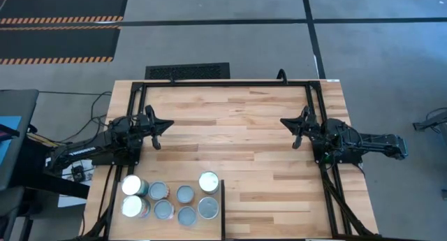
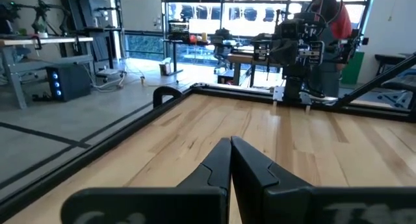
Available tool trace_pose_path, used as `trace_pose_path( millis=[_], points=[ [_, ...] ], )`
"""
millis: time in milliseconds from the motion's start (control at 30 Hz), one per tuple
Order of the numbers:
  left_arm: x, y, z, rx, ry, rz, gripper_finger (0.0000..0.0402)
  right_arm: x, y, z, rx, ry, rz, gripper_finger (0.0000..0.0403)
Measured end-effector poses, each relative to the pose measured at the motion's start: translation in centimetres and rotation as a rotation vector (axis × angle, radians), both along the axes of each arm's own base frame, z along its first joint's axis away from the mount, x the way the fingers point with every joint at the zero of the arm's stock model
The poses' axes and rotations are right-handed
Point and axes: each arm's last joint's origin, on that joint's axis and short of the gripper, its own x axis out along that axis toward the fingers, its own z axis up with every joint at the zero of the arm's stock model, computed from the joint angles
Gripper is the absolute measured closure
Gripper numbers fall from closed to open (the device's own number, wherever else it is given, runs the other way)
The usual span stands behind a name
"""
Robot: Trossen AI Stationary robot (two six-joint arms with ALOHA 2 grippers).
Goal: Pick and place cans onto a shelf
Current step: Return to Home Position
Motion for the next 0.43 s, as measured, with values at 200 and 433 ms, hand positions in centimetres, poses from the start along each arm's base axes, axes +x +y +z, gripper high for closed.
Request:
trace_pose_path(
  millis=[200,433],
  points=[
    [0.0,0.0,-0.01,0.002,0.001,0.0,0.0401,0.0,0.0,0.0,0.0,0.0,0.0,0.0369],
    [0.0,0.0,0.0,0.006,0.002,0.0,0.0401,0.0,0.0,0.0,0.0,0.0,0.0,0.0369]
  ],
)
